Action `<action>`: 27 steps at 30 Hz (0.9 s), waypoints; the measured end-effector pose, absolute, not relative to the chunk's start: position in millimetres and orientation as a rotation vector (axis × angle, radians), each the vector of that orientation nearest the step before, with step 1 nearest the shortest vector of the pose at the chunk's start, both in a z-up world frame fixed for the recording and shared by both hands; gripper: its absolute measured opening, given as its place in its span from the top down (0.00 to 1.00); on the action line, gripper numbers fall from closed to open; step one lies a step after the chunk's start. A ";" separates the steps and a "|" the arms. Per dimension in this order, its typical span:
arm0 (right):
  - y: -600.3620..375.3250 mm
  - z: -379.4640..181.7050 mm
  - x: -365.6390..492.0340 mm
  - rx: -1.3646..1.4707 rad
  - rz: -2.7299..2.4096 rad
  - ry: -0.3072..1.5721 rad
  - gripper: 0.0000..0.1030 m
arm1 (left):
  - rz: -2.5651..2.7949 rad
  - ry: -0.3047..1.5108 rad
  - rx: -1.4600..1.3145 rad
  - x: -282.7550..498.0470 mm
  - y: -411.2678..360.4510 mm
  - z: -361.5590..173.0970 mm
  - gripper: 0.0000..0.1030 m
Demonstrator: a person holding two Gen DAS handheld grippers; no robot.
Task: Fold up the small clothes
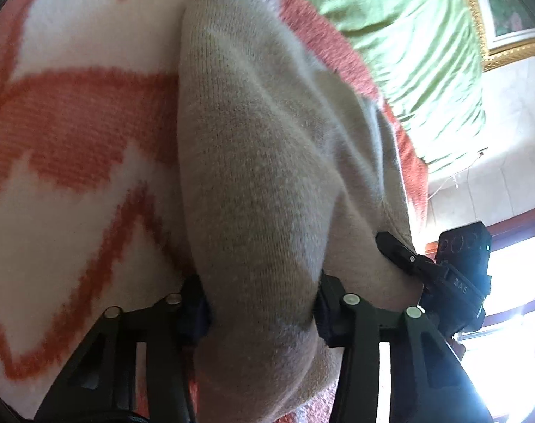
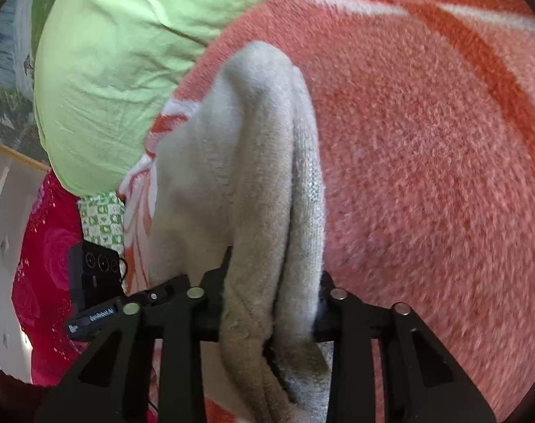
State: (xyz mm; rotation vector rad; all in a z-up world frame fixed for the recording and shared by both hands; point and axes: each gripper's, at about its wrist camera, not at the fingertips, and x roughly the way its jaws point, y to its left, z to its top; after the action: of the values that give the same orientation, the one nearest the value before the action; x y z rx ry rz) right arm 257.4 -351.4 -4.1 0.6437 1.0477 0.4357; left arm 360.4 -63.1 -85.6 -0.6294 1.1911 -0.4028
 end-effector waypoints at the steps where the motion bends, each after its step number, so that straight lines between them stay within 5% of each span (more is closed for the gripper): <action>1: -346.3 3.1 251.6 0.654 0.446 1.024 0.71 | -0.400 1.177 -0.630 358.3 -60.8 -80.0 0.57; 13: -228.0 35.8 232.3 0.589 0.622 0.951 0.72 | -0.300 1.036 -0.585 296.0 44.4 -13.6 0.58; 27: -167.1 -39.0 216.1 0.614 0.642 1.169 0.72 | -0.281 1.138 -0.671 225.4 133.0 -57.2 0.55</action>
State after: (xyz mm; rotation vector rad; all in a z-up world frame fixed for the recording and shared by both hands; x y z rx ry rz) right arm 216.1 -167.1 -39.0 0.6142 1.1691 0.6423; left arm 225.4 133.0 -57.2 -0.6707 1.1384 -0.2813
